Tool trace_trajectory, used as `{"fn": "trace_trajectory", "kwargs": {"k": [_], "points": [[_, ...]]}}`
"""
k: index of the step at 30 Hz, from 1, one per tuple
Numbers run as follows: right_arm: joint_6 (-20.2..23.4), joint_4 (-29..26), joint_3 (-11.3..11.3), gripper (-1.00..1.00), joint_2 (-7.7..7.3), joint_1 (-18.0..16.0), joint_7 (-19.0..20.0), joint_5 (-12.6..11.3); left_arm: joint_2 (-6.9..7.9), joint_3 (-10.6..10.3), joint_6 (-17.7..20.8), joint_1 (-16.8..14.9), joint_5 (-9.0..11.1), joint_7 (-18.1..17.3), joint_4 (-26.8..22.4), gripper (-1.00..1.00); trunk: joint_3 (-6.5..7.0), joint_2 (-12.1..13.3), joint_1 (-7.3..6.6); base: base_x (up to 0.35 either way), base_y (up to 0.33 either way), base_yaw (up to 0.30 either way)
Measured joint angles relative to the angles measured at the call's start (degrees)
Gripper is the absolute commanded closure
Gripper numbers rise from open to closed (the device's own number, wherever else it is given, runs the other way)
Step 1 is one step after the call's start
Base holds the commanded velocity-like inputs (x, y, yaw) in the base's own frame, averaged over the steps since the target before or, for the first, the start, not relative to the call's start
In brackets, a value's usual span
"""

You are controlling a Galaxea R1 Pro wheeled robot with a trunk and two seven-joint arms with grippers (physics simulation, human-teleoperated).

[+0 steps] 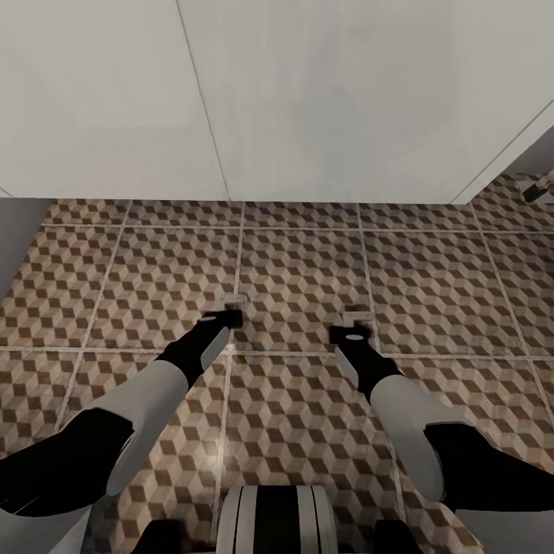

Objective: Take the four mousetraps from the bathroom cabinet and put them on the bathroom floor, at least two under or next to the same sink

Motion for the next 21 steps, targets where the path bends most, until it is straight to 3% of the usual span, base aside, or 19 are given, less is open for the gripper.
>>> {"fn": "trace_trajectory", "kwargs": {"k": [6,21], "points": [[0.0,0.3,-0.1,1.0,-0.13,0.0,2.2,-0.4,-0.1,0.0,-4.1,0.0,0.3,-0.1,0.5,1.0,0.0,0.0,0.0,0.0,0.0,0.0],[0.0,2.4,-0.3,1.0,-0.37,0.0,7.1,-0.5,0.05,-0.2,-5.5,0.0,0.1,-0.9,1.9,1.0,0.0,0.0,0.0,0.0,0.0,0.0]]}}
